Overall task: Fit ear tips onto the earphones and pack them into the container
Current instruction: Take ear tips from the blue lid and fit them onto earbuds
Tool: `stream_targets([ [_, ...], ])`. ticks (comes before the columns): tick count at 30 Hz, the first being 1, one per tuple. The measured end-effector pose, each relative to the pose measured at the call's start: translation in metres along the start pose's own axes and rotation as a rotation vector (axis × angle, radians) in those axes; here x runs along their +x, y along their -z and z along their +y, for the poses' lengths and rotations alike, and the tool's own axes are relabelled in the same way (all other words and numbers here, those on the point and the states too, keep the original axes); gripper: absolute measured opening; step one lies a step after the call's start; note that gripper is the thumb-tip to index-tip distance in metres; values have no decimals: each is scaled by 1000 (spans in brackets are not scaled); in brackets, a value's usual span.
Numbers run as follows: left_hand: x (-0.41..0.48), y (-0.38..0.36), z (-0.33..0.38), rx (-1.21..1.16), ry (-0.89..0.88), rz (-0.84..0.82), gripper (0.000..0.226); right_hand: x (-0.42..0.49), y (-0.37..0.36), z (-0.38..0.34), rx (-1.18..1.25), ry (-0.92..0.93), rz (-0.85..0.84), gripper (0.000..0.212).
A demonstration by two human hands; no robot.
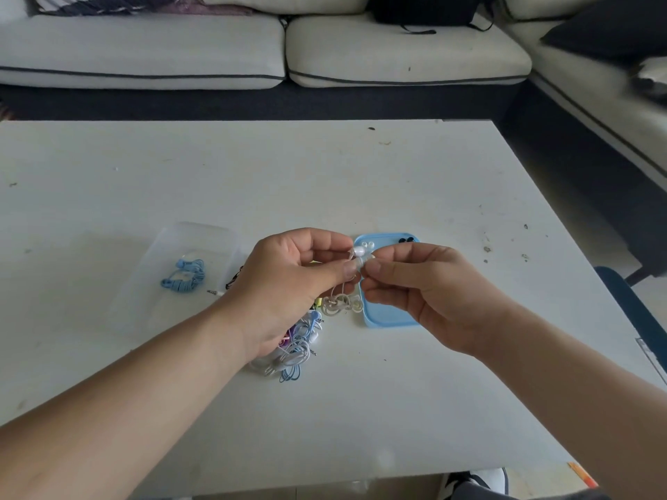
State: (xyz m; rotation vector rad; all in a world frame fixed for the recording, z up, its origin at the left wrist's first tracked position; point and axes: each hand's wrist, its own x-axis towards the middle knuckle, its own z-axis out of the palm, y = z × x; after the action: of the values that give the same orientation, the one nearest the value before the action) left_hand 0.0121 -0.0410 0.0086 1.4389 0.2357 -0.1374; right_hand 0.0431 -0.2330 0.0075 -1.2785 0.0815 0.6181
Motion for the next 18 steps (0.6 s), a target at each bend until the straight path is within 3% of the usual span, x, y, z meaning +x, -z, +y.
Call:
stream_targets([
  [7, 0, -1, -2, 0, -7, 44, 24, 0, -3, 3, -61, 59, 20, 5],
  [12, -1, 0, -3, 18, -16, 52, 24, 0, -6, 6, -78, 97, 72, 15],
  [18, 1, 2, 0, -42, 11, 69, 52, -1, -7, 6, -271, 219, 186, 9],
])
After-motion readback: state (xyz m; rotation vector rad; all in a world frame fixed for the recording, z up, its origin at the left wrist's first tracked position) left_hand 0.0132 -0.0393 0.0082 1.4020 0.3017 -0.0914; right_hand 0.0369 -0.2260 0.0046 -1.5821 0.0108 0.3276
